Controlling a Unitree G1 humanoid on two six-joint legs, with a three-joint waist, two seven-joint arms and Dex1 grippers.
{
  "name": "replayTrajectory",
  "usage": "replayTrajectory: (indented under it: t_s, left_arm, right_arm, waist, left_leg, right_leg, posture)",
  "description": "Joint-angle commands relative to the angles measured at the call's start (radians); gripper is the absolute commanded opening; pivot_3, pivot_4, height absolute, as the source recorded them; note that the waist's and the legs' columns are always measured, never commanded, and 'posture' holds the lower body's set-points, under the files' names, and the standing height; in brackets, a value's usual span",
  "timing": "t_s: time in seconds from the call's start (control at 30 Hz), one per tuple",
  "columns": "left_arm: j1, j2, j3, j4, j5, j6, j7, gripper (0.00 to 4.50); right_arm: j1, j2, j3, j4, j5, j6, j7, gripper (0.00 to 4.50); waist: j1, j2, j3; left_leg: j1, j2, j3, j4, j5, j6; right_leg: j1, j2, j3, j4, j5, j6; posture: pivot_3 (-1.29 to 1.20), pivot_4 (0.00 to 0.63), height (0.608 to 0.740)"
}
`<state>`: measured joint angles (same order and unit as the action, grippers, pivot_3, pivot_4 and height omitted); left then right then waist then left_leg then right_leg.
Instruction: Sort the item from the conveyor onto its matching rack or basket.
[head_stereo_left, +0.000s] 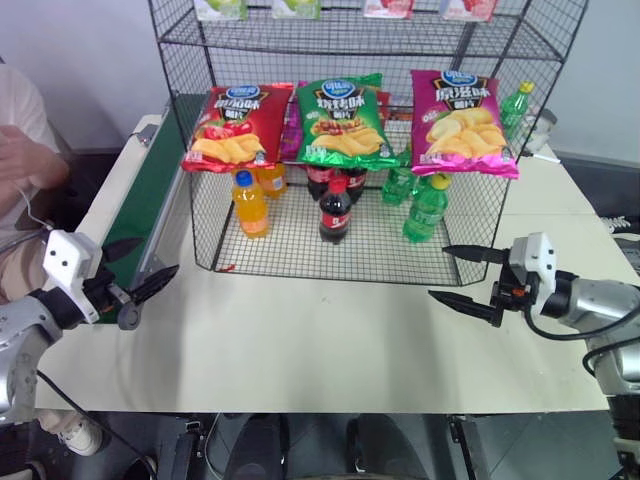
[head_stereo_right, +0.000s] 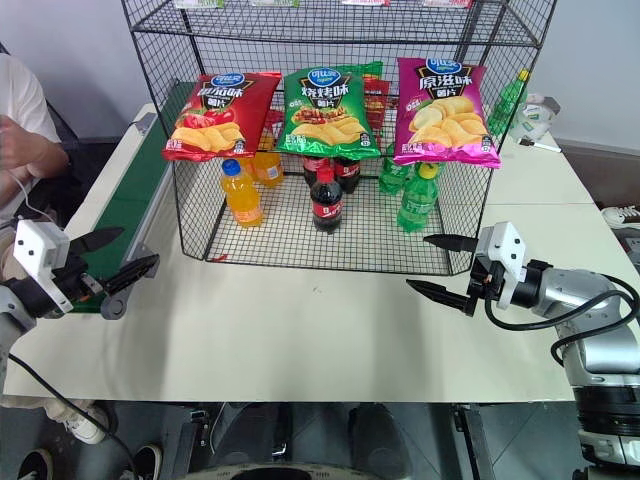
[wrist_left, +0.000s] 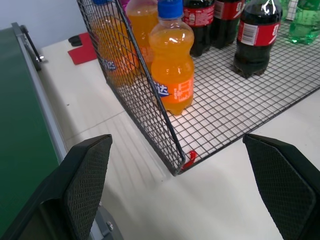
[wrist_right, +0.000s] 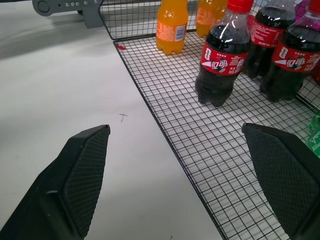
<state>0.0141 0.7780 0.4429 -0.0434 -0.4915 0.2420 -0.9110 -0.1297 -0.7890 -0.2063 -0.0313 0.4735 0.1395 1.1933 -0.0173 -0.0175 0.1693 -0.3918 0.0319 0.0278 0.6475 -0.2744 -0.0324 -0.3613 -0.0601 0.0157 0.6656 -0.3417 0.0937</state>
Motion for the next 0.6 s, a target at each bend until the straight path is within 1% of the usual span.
replayTrajectory:
  t_s: [0.03, 0.33, 0.6]
  left_arm:
    - [-0.002, 0.001, 0.04, -0.016, -0.023, -0.034, -0.017, 4.5]
    - [-0.001, 0.003, 0.03, -0.02, -0.058, -0.013, -0.074, 4.5]
    - [0.003, 0.011, 0.032, -0.019, -0.085, 0.003, -0.108, 4.5]
  right_arm:
    - [-0.011, 0.0, -0.013, -0.006, 0.007, -0.015, 0.0, 4.41]
    - [-0.028, -0.004, -0.008, -0.005, 0.005, -0.012, 0.001, 4.41]
    - [-0.009, 0.002, -0.01, -0.019, 0.003, -0.018, -0.009, 4.41]
  waist:
    - [0.0, 0.0, 0.0]
    - [0.0, 0.0, 0.0]
    - [0.0, 0.0, 0.0]
  left_leg:
    - [0.0, 0.0, 0.0, 0.0, 0.0, 0.0]
    - [0.0, 0.0, 0.0, 0.0, 0.0, 0.0]
    - [0.0, 0.0, 0.0, 0.0, 0.0, 0.0]
  right_leg:
    - [0.0, 0.0, 0.0, 0.0, 0.0, 0.0]
    - [0.0, 0.0, 0.0, 0.0, 0.0, 0.0]
    - [0.0, 0.0, 0.0, 0.0, 0.0, 0.0]
  posture:
    - [0.0, 0.15, 0.739]
    - [0.0, 0.15, 0.739]
    - [0.0, 0.15, 0.739]
